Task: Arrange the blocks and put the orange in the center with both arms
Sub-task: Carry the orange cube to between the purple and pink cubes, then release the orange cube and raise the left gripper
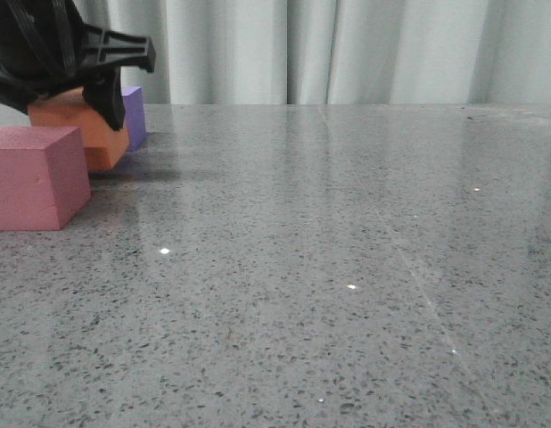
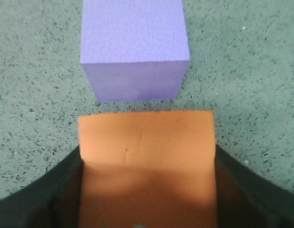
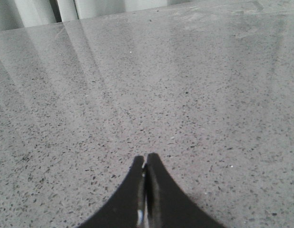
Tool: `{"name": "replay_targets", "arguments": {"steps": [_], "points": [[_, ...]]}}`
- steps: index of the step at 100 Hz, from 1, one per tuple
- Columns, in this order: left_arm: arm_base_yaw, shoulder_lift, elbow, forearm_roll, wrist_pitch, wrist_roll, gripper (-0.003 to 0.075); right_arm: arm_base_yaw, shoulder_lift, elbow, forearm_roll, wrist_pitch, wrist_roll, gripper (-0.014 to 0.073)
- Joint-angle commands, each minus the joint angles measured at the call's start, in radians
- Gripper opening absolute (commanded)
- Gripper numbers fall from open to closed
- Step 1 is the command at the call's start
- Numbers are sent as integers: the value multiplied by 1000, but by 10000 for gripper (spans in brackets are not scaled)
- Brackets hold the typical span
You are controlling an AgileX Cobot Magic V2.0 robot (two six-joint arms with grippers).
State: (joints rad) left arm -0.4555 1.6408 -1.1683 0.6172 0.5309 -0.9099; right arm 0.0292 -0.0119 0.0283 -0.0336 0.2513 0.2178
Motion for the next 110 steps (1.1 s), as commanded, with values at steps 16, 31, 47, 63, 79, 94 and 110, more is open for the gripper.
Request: {"name": "replay_targets", "arguments": {"steps": [16,31,47,63,79,94,110], "points": [[0,-6,-25,15,-24,-9,179,-1,-20,-14,-12,-86,-9,-61],[0,-6,-25,34,-24,-9,179,-1,-20,-14,-12,-86,-9,-61],[0,-6,-25,34,-23,-9,188,-1,-20,-14,-12,-86,-9,-61],[0,-8,-27,36,-36,-9,445,-1,-20,-14,-12,-86,-9,-61],[0,-13,-34,36,-11,-9,709,-1,-20,-14,-12,-86,-9,-61],[0,-23,-65,36,44,-3,638,-1,-20,-14,-12,-86,-9,-61],[-21,-105,-81,39,16,21,638,-1,-20,-14,-12,-86,-9,-61]]}}
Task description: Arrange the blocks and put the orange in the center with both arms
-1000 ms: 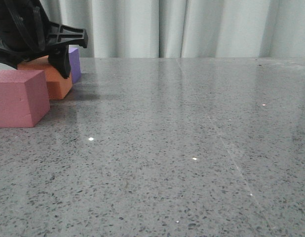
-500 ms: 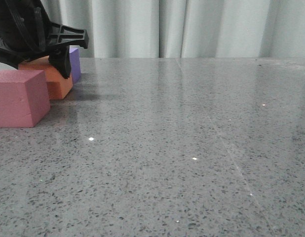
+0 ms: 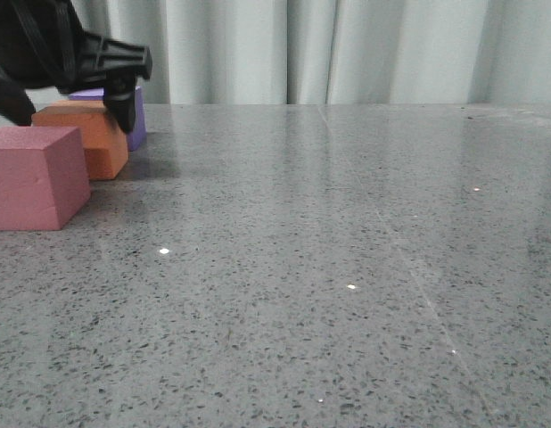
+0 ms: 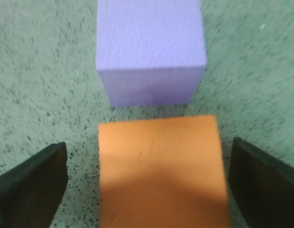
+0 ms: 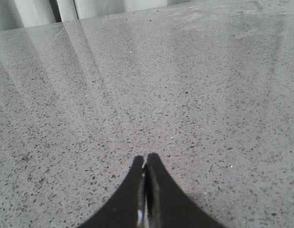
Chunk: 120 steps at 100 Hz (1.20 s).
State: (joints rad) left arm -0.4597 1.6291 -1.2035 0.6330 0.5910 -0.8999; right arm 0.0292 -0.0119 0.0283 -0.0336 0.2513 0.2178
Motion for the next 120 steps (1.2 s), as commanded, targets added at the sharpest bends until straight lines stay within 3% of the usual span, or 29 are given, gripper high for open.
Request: {"name": "replay_targets", "arguments": {"steps": [1,32,92,104,120], "points": [[-20,-104,-46,27,-46,11,638,-1,-20,-14,-12,-86,-9,-61],[-26,-360,27,120,-66,11,638,-1,-20,-14,-12,-86,-9,-61],[-26,-1055,638,174,-84,-25,631,-1,-20,-14,-12,-86,-9,-61],[-26,-1191,738,174,-76,-25,556,-1,-20,-14,-12,-86,-9,-61],[-26,-1327,819,153,-21,-25,329,-1,-20,-14,-12,-86,-9,-61]]}}
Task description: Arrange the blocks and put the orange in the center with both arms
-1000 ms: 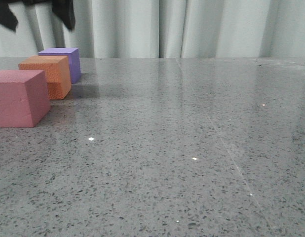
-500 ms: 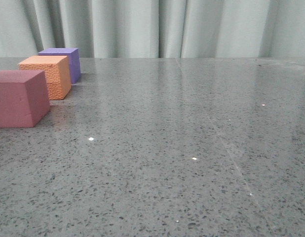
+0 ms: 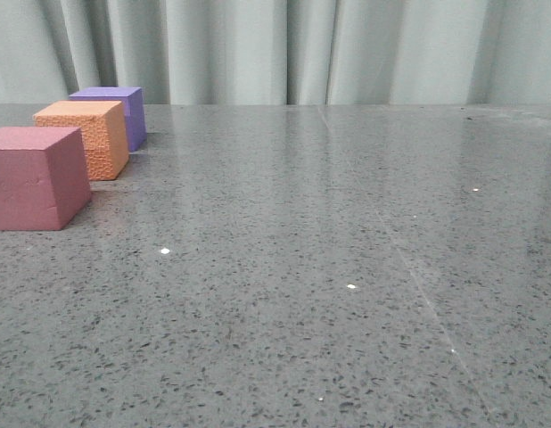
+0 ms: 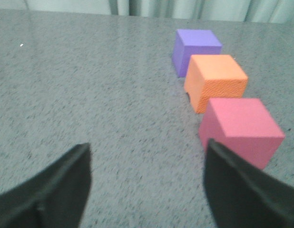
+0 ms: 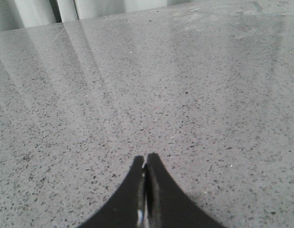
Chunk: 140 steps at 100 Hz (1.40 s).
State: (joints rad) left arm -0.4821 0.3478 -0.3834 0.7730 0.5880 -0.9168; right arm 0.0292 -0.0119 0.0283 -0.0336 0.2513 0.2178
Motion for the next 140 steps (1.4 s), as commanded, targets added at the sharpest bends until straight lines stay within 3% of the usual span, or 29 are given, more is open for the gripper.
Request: {"name": "replay_targets", "arguments": {"steps": [1,20,89,108,118,140], "points": [[-3,-50,3,12,-12,-8,304,-1,-20,-14,-12,-86,-9,-61],[-3,-100,14,14,17,-8,-18,-1,-20,-14,-12,-86,-9,-61],[-3,-100,14,20,15,-8,-19,-1,-20,-14,-12,-86,-9,-61],[-3,-100,14,61,-136,7,-19,-1,-20,-14,-12,-86,-9,-61],[7,-100,14,24,-182,96,-19,-1,-20,-14,-12,-86,-9,-61],[134,-117,24,-296,-215,510,-19,-1,-20,-14,-12,-86,-9,-61]]}}
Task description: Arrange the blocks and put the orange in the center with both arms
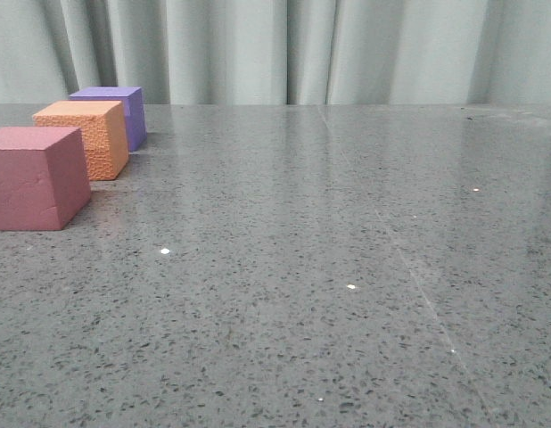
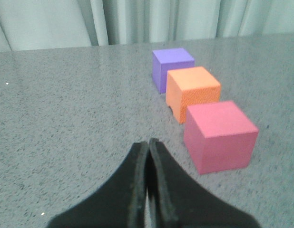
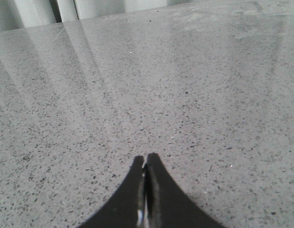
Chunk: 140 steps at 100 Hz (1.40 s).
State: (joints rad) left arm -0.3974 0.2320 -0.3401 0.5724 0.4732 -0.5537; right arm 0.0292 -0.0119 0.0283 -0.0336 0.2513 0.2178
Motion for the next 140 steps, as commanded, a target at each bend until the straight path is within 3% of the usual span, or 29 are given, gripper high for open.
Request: {"name": "replay_targets", "arguments": {"steps": [1,29,61,140], "points": [[60,-3,-15,-100,-113,154,-19,-1,-20,-14,-12,-86,-9,-61],[239,-151,170,-310,-376,331,-19,-1,-20,-14,-12,-86,-9,-61],[256,-265,391,-408,-505,347,-19,-1,-20,-14,-12,-86,-9,-61],[256,-265,389,-405,-490,347,-19,-1,-20,-14,-12,-86,-9,-61]]}}
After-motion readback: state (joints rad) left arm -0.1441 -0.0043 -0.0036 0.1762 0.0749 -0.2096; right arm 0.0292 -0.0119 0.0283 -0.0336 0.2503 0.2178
